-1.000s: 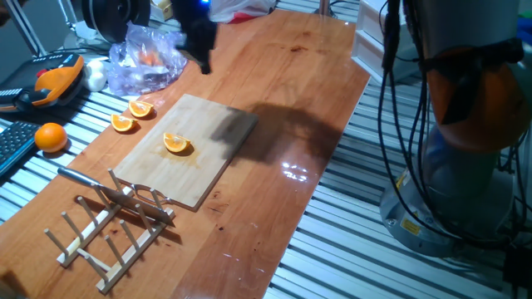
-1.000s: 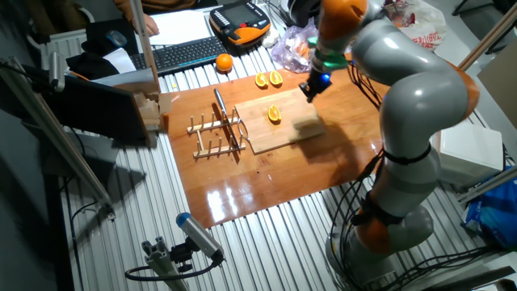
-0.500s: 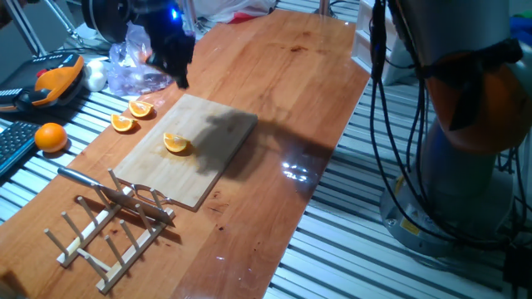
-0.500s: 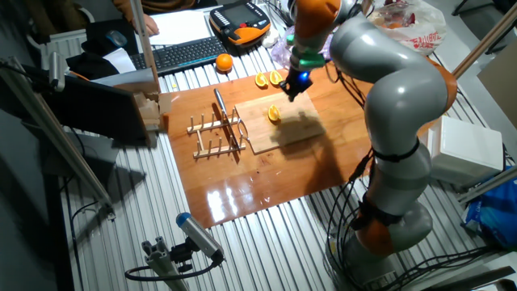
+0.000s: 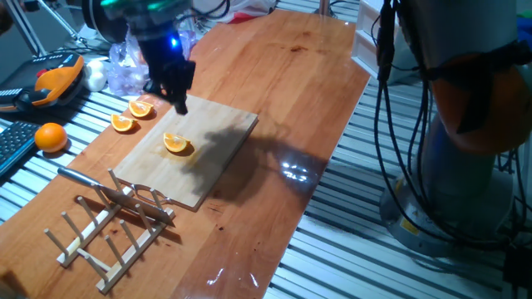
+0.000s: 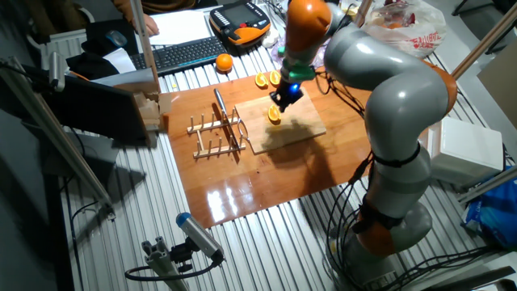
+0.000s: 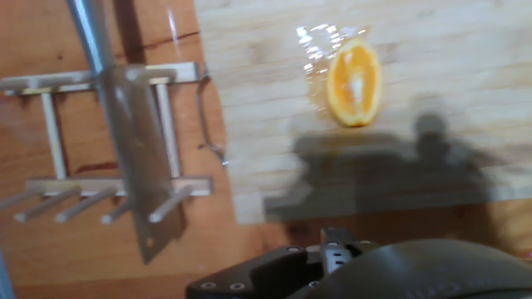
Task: Chop the orange
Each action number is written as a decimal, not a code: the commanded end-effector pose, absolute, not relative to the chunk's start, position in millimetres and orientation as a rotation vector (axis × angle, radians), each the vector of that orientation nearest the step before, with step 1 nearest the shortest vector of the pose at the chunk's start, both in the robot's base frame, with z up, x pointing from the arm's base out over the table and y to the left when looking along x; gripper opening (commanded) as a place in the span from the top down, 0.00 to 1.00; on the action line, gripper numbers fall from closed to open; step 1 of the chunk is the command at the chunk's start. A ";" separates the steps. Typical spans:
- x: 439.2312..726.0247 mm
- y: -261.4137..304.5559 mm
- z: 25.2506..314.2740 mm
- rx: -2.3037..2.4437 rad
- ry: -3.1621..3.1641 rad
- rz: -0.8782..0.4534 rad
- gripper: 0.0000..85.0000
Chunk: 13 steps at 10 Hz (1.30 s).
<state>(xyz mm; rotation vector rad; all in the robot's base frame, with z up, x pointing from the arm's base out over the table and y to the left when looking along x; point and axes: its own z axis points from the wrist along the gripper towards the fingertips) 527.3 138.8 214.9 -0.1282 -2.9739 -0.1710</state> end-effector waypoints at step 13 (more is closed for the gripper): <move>534.2 212.3 218.6 0.036 -3.038 -0.092 1.00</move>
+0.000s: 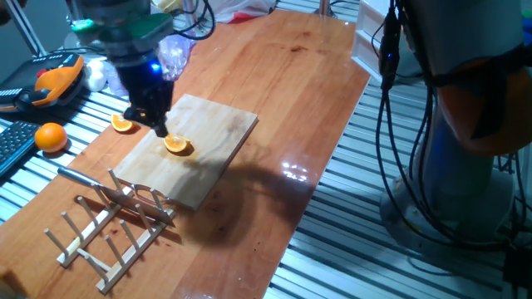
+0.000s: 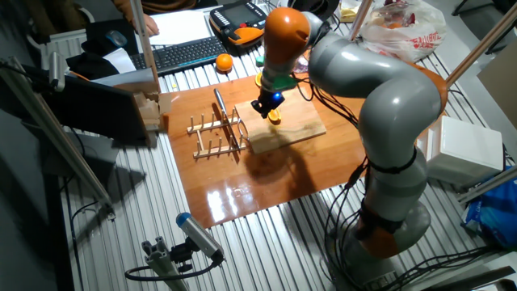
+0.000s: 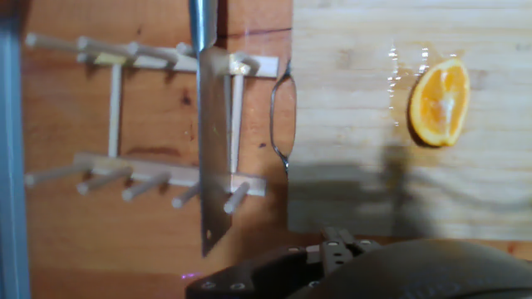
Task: Chop the orange
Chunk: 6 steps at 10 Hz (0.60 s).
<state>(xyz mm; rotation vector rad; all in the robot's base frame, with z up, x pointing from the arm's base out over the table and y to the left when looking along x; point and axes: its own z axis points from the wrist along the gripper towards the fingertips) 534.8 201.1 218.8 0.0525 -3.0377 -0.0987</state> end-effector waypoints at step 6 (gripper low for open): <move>564.0 284.6 194.3 0.016 -3.113 0.093 0.60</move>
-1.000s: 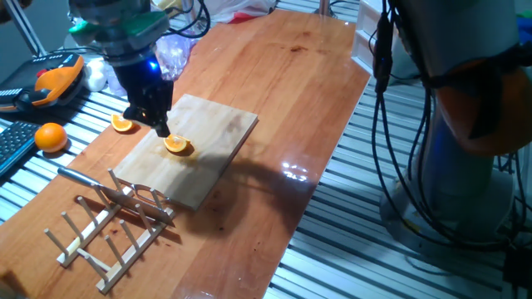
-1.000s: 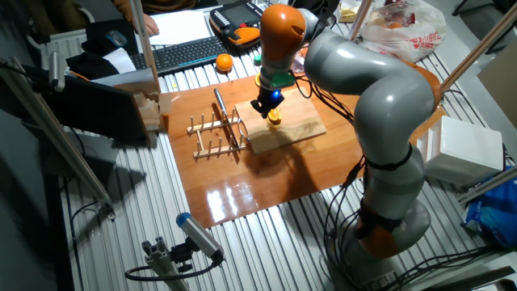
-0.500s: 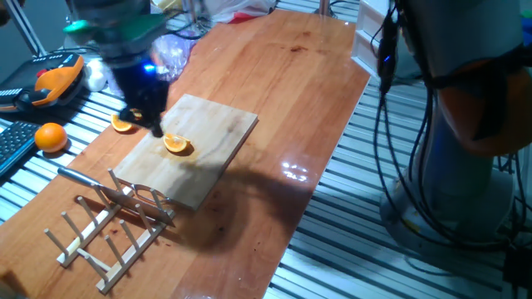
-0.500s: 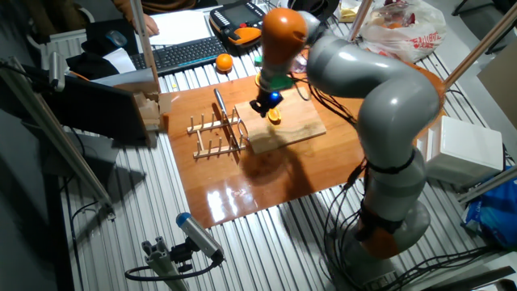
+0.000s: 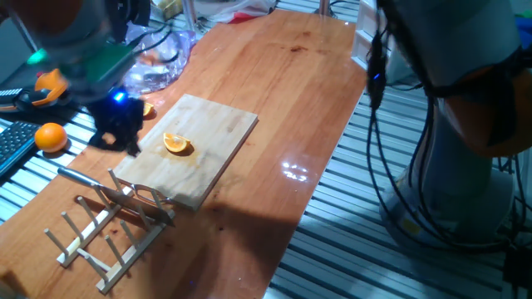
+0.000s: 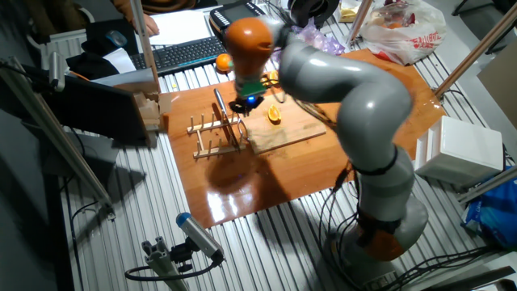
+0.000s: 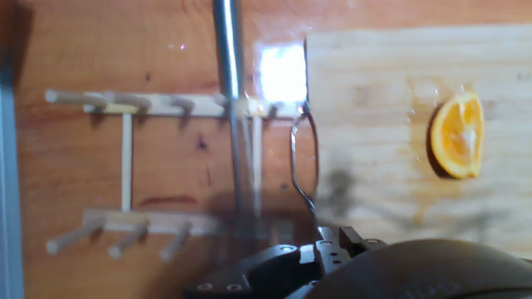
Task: Chop the orange
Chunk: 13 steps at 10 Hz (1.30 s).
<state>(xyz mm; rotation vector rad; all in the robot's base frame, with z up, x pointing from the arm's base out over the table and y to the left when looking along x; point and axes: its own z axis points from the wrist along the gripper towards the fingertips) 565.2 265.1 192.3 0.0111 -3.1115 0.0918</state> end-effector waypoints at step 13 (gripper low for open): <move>590.0 305.0 114.3 -0.037 -3.110 0.115 0.40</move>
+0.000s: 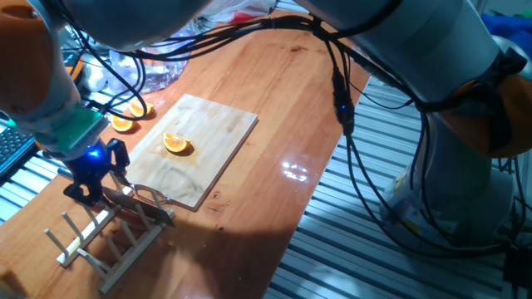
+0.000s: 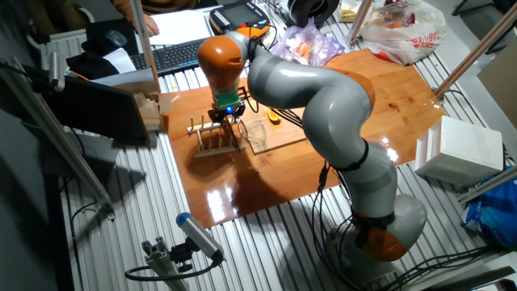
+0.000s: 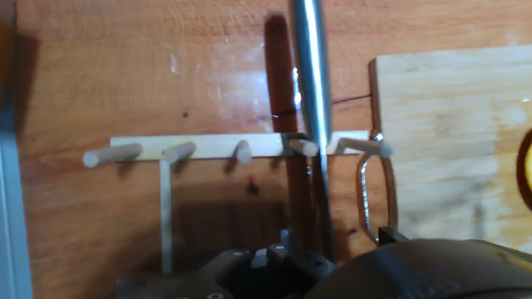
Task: Chop the orange
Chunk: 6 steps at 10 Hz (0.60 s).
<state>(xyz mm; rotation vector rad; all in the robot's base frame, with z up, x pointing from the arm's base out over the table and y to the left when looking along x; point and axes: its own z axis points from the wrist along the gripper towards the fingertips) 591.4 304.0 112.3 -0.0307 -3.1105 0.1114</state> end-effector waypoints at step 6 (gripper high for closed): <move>591.7 301.1 94.4 0.051 -3.137 0.118 0.60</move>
